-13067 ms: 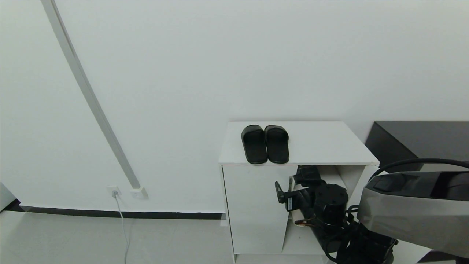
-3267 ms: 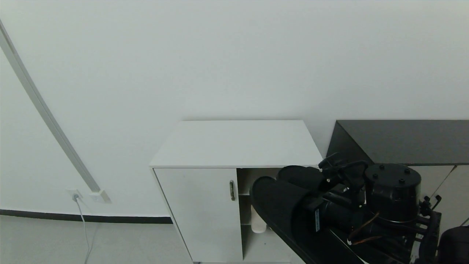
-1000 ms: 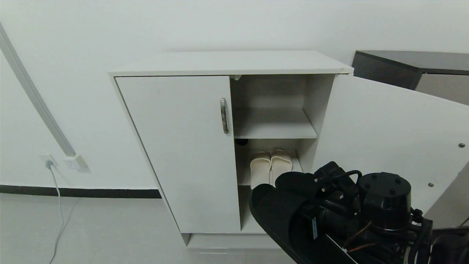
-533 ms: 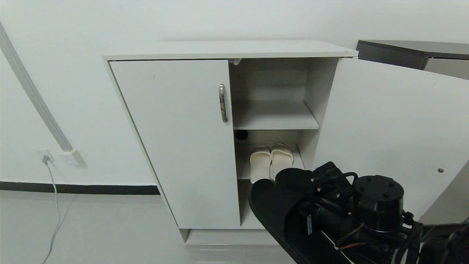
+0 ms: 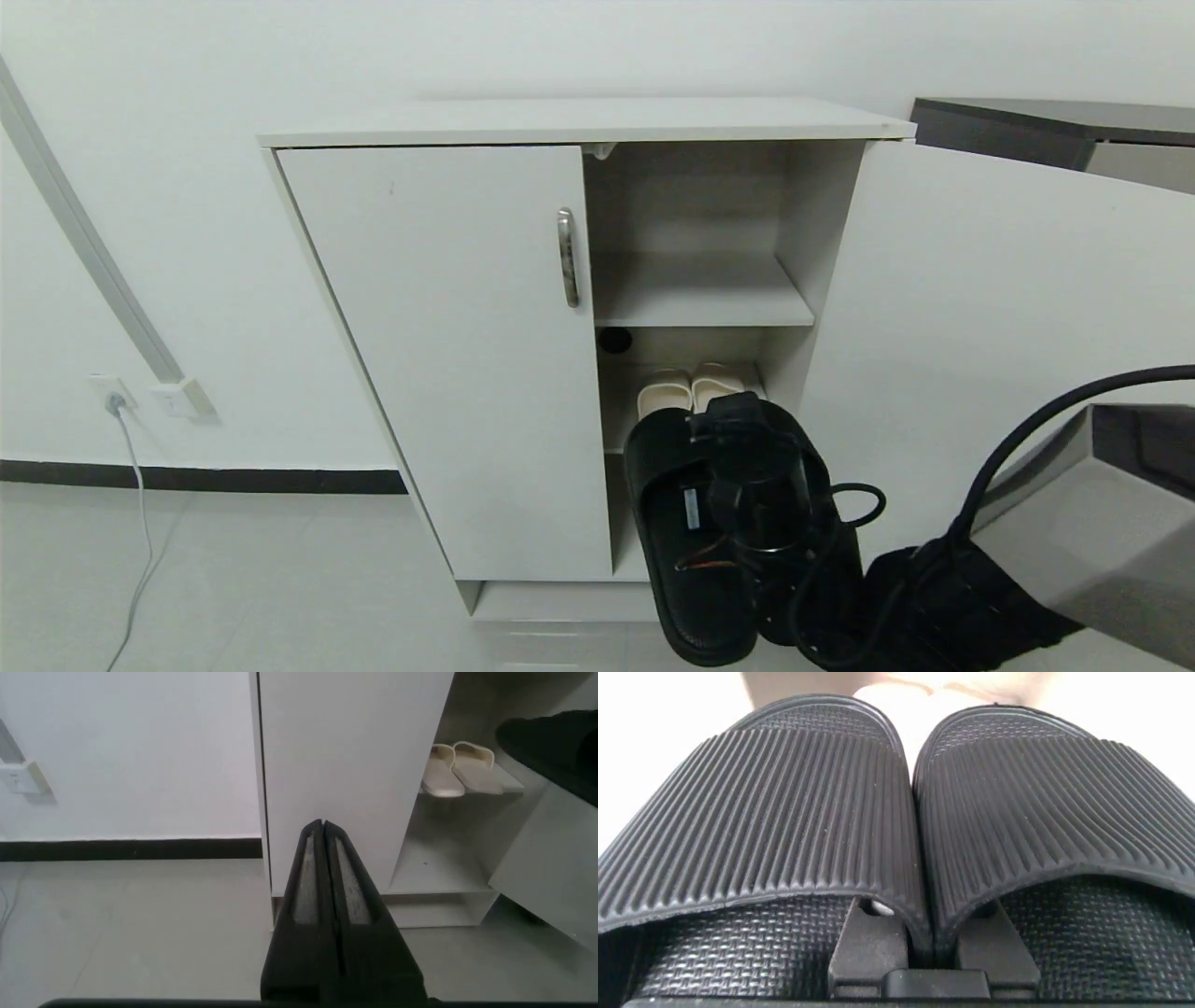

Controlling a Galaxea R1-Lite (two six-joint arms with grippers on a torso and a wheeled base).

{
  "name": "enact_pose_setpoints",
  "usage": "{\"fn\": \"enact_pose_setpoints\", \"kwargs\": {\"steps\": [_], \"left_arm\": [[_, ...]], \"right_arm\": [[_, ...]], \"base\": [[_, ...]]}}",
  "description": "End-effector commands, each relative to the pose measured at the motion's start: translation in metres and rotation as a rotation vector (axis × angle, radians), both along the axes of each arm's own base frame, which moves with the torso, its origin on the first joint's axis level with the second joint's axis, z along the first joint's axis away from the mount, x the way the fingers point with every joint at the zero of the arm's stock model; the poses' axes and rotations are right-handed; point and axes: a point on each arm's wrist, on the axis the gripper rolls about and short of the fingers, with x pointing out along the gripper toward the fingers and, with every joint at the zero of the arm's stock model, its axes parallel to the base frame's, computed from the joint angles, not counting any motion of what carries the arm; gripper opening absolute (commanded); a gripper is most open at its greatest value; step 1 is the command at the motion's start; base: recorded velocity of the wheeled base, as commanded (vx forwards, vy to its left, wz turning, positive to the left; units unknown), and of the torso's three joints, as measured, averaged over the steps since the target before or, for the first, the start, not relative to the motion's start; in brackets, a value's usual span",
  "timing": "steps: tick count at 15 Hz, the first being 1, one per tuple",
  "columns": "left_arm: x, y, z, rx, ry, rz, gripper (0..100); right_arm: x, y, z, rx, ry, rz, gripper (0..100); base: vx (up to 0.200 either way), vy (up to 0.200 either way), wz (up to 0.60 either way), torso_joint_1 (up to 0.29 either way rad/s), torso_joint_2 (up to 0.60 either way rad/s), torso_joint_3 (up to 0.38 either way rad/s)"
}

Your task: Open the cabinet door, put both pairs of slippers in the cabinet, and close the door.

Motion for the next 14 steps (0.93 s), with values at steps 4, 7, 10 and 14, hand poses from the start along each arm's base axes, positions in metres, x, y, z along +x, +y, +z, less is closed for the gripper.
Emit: {"fn": "enact_pose_setpoints", "kwargs": {"steps": [4, 7, 10, 14], "left_arm": [[0.0, 0.0, 0.0, 0.003, 0.001, 0.0, 0], [0.0, 0.0, 0.0, 0.004, 0.001, 0.0, 0], [0.0, 0.0, 0.0, 0.004, 0.001, 0.0, 0], [0.0, 0.0, 0.0, 0.003, 0.001, 0.0, 0]], "right_arm": [[0.029, 0.021, 0.061, 0.074, -0.029, -0.122, 0], [0.036, 0.008, 0.089, 0.083, -0.049, -0.15, 0], [0.04, 0.006, 0.094, 0.079, -0.058, -0.152, 0], [0.045, 0.005, 0.1, 0.07, -0.072, -0.155, 0]], "base": [[0.0, 0.0, 0.0, 0.0, 0.0, 0.0], [0.0, 0.0, 0.0, 0.0, 0.0, 0.0], [0.0, 0.0, 0.0, 0.0, 0.0, 0.0], [0.0, 0.0, 0.0, 0.0, 0.0, 0.0]]}}
